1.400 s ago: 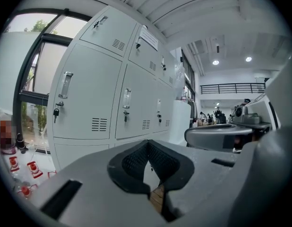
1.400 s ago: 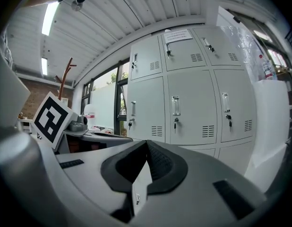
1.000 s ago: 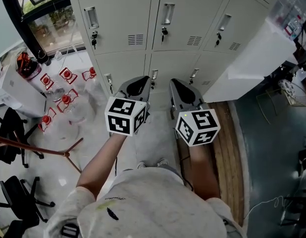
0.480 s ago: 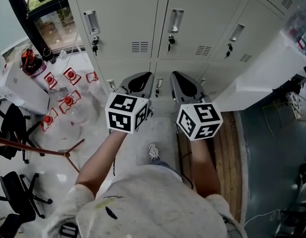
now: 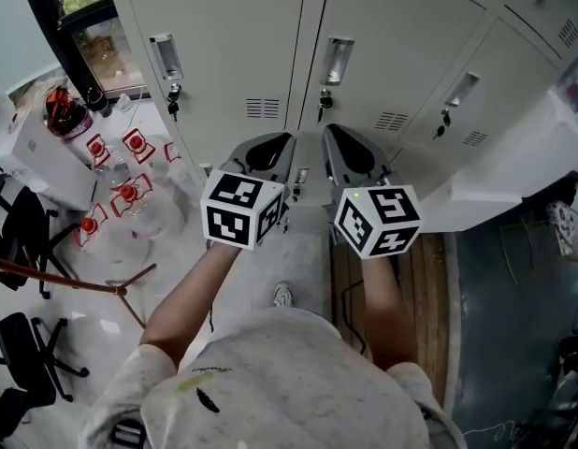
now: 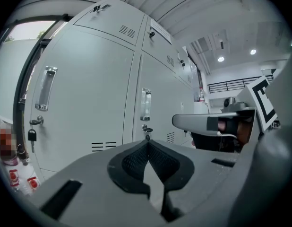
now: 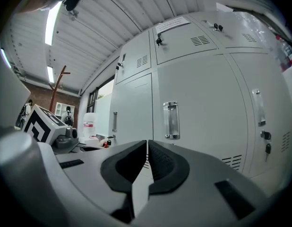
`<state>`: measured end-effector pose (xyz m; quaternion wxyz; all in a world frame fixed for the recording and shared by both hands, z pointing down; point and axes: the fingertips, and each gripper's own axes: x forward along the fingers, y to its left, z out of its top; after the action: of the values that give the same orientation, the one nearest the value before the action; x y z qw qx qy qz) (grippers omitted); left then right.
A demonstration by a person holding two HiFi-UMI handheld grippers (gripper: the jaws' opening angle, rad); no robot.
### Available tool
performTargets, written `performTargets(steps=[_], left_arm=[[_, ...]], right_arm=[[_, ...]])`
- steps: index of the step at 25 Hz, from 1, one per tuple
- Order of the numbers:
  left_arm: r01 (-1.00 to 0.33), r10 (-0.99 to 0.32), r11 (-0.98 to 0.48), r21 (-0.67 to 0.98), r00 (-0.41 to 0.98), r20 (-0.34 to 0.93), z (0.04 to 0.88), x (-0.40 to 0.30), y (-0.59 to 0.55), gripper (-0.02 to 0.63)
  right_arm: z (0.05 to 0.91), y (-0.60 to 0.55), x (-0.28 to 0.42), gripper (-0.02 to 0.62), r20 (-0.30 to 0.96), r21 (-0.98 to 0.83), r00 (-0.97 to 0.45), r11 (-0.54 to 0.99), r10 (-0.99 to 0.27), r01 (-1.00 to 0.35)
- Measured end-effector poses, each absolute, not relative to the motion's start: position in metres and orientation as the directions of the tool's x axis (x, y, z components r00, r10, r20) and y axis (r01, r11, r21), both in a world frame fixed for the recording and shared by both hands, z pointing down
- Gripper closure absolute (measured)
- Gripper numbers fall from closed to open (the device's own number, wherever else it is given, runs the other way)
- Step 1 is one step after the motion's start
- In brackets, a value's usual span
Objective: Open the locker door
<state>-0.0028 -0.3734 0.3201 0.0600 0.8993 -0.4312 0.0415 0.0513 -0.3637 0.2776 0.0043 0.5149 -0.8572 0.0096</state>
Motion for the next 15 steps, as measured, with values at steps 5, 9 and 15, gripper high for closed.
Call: performTargets(steps=[5, 9, 15], left_arm=[[-0.797, -0.786, -0.6, 0.073, 0.604, 0.131, 0.322, -0.001, -0.392, 0.6], [-0.802, -0.793, -0.593, 0.071, 0.597, 0.125, 0.321, 0.005, -0.404, 0.6], [-0.81, -0.801, -0.583, 0.065, 0.586, 0.119, 0.319, 0.011, -0.424, 0.6]], right_arm=[[0.272, -0.388, 0.051, 0.591, 0.014, -0.009, -0.503, 0.503, -0.864, -0.864], [0.267, -0.405, 0.052, 0.591, 0.012, 0.002, -0.516, 0.516, -0.857, -0.857], [0.257, -0.427, 0.054, 0.579, -0.004, 0.011, -0.532, 0.532, -0.847, -0.847]])
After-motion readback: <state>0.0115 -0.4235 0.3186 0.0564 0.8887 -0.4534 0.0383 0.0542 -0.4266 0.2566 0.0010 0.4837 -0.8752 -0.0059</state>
